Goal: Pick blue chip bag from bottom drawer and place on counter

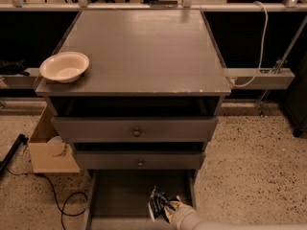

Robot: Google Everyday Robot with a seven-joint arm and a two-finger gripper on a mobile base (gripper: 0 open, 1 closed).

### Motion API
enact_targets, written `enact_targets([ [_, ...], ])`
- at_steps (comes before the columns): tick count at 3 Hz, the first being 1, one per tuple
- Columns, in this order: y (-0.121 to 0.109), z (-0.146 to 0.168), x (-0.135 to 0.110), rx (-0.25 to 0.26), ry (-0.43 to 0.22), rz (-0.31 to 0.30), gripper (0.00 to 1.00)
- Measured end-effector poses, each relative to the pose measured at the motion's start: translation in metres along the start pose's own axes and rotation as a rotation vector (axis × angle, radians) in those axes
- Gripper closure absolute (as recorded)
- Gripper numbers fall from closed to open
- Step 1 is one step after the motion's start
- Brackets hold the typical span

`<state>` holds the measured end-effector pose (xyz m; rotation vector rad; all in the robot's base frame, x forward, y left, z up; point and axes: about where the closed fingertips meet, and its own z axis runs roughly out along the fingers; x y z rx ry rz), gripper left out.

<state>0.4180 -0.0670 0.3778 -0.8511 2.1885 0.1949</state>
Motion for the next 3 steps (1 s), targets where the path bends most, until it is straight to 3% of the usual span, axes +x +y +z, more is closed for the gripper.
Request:
enact_targets([
  [2,-0.027,-0.062,-0.019,0.11,-0.05,-0.015,1.0],
  [3,-0.027,-0.062,-0.019,0.11,-0.05,-0.015,1.0],
])
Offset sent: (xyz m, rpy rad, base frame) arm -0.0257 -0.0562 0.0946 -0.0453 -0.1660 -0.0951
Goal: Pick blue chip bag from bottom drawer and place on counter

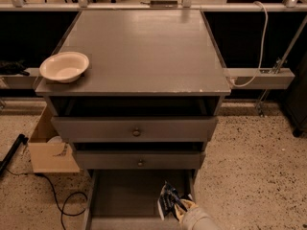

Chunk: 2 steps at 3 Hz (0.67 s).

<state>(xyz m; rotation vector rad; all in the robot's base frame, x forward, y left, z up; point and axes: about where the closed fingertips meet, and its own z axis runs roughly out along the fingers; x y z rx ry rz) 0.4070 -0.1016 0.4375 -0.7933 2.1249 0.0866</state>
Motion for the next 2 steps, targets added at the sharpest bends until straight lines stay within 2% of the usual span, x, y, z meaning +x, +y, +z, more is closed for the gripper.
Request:
enact_targets([
  [1,0.01,0.008,-0.017,-0.001,0.014,0.004,1.0],
  [2,0.033,-0.012,-0.05,-0.038,-0.024,-0.043,1.0],
])
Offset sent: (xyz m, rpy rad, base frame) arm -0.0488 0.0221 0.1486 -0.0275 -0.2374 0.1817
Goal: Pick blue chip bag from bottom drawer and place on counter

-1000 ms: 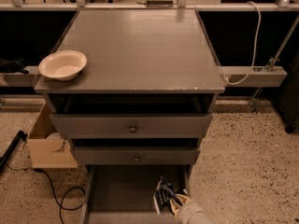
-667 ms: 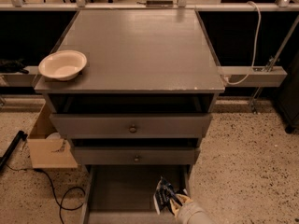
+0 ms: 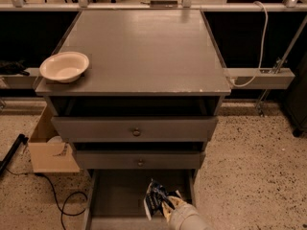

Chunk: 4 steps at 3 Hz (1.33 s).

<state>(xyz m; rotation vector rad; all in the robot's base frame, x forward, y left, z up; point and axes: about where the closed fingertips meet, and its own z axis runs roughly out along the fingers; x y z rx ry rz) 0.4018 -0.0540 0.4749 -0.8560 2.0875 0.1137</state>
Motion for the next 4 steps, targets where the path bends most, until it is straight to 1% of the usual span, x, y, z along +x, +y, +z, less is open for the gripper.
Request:
enact_targets([
  [1,-0.004,-0.043,0.012,-0.026,-0.031,-0.054,1.0],
  [2,0.001,-0.057,0.003,-0.077,-0.132,-0.073,1.0],
  [3,0.009,-0.07,0.013,-0.101,-0.146,-0.094,1.0],
  [4,0.009,-0.07,0.013,-0.101,-0.146,-0.094,1.0],
])
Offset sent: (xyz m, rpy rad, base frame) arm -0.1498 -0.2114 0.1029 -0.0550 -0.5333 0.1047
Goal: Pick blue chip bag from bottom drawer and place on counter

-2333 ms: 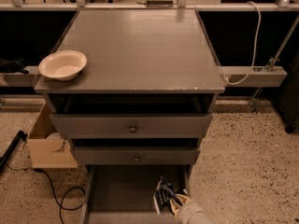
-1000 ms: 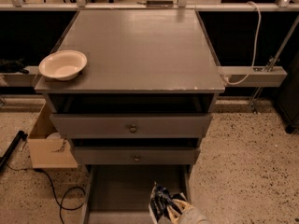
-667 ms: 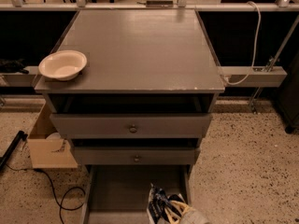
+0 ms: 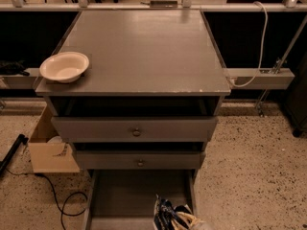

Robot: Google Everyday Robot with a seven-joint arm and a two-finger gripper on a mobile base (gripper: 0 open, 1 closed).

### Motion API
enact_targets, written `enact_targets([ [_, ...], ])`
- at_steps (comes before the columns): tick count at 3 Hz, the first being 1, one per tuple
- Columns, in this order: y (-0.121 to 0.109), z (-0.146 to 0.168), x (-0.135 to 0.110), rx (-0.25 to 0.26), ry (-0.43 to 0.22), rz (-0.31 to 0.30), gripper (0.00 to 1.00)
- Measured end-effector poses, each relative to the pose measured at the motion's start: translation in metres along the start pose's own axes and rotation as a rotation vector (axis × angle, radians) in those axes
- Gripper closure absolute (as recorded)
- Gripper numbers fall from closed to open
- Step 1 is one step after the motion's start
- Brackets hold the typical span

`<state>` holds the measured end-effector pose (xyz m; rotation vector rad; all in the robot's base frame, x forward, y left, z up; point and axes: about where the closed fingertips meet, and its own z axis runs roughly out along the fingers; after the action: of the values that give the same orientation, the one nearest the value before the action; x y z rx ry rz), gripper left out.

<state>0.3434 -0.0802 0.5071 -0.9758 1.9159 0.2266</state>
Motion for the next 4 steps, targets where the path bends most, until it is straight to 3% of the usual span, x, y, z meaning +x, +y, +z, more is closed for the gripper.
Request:
enact_targets([
  [1,-0.022,-0.019,-0.004,0.048,0.022,0.001,1.0],
  [2,-0.062,-0.062,-0.03,0.131,0.035,-0.017,1.0],
  [3,-0.062,-0.088,-0.052,0.17,-0.006,-0.077,1.0],
  [4,-0.033,-0.096,-0.053,0.194,-0.099,-0.109,1.0],
])
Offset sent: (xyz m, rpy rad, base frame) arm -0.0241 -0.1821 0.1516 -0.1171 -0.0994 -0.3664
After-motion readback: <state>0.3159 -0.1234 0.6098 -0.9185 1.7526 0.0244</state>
